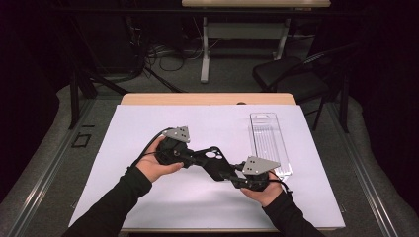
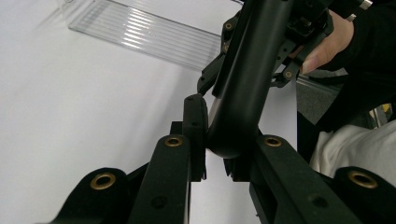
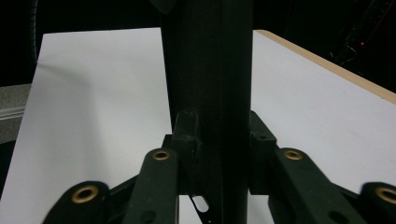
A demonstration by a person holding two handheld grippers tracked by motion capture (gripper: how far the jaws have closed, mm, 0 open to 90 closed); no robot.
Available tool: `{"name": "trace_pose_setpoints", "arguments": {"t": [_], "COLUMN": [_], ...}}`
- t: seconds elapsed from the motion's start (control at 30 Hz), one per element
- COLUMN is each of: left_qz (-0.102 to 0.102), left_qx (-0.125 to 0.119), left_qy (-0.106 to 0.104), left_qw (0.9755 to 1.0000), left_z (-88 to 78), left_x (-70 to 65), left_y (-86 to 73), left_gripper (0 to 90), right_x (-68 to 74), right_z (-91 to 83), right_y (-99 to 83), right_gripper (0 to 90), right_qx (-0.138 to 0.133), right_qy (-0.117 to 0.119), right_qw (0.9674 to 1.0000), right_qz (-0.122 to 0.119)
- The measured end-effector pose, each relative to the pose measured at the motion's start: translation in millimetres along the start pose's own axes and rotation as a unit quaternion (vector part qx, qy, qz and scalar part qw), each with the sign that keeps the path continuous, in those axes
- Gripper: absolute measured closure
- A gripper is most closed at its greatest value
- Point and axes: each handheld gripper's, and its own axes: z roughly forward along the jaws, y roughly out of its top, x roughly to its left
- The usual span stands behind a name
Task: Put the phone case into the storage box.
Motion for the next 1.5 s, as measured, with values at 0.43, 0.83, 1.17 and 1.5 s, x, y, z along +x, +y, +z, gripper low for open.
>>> {"name": "trace_pose_setpoints", "arguments": {"t": [0.43,0.83,1.17,1.5], "left_qz": [-0.051,-0.098,-0.113,-0.109], "left_qx": [0.032,0.051,0.067,0.077], "left_qy": [0.035,0.055,0.077,0.086], "left_qw": [0.9976,0.9924,0.9883,0.9873], "left_z": [-5.3,-5.7,-1.8,2.0], "left_x": [4.2,6.9,8.8,7.2], "left_y": [4.4,9.7,13.5,17.7], "left_gripper": [81.5,81.5,81.5,81.5], "right_x": [-0.7,2.4,0.5,-0.8], "right_z": [-5.4,-8.3,-11.4,-11.0], "right_y": [6.2,13.1,17.5,21.8], "right_gripper": [50.7,48.8,50.9,51.9], "right_qx": [0.005,0.013,0.026,0.040], "right_qy": [-0.035,-0.060,-0.067,-0.074], "right_qw": [0.9994,0.9981,0.9973,0.9961], "right_qz": [0.004,0.001,0.013,0.029]}}
